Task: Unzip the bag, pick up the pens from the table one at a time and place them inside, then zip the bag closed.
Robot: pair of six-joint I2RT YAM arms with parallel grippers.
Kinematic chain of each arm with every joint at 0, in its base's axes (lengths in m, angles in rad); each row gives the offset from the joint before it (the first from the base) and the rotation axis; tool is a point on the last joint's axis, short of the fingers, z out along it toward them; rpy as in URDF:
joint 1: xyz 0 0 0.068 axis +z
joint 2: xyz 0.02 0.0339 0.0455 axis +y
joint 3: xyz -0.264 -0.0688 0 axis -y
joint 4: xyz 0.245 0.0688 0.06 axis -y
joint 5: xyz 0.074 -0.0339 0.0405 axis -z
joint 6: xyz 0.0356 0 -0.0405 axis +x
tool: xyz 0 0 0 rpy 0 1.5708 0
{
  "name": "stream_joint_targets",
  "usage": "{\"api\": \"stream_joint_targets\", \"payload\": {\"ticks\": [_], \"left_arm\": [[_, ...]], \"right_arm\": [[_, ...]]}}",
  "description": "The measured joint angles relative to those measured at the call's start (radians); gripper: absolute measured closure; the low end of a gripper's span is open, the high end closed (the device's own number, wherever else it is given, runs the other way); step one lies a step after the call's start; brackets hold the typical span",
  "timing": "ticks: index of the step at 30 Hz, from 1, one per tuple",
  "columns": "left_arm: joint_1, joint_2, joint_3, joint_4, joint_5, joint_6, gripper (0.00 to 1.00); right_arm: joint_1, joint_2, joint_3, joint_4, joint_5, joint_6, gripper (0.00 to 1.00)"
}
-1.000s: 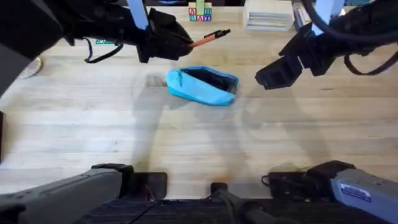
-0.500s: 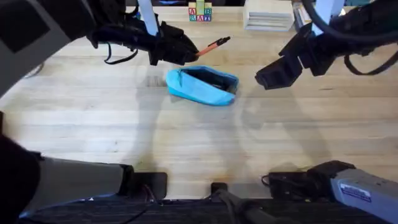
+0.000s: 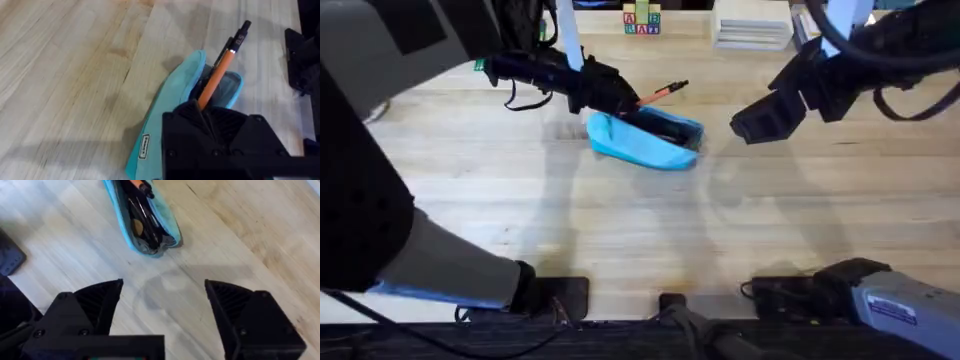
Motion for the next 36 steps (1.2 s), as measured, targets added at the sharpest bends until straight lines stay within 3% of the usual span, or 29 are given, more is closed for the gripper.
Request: {"api": "stream_joint_targets", "payload": {"ticks": [11, 32, 35, 36], "left_arm": [[-0.016, 0.069, 0.002, -0.024, -0.043, 0.0, 0.958], [-0.027, 0.07, 0.006, -0.057, -0.151, 0.0, 0.958], [-0.027, 0.07, 0.006, -0.058, -0.166, 0.004, 0.655], [-0.028, 0.07, 0.006, -0.058, -0.167, 0.007, 0.509]], "right_arm": [[0.0, 0.0, 0.0, 0.0, 0.0, 0.0, 0.003], [0.0, 0.0, 0.0, -0.001, 0.0, 0.0, 0.004], [0.0, 0.0, 0.0, -0.001, 0.0, 0.0, 0.004], [0.0, 0.0, 0.0, -0.001, 0.0, 0.0, 0.004]]}}
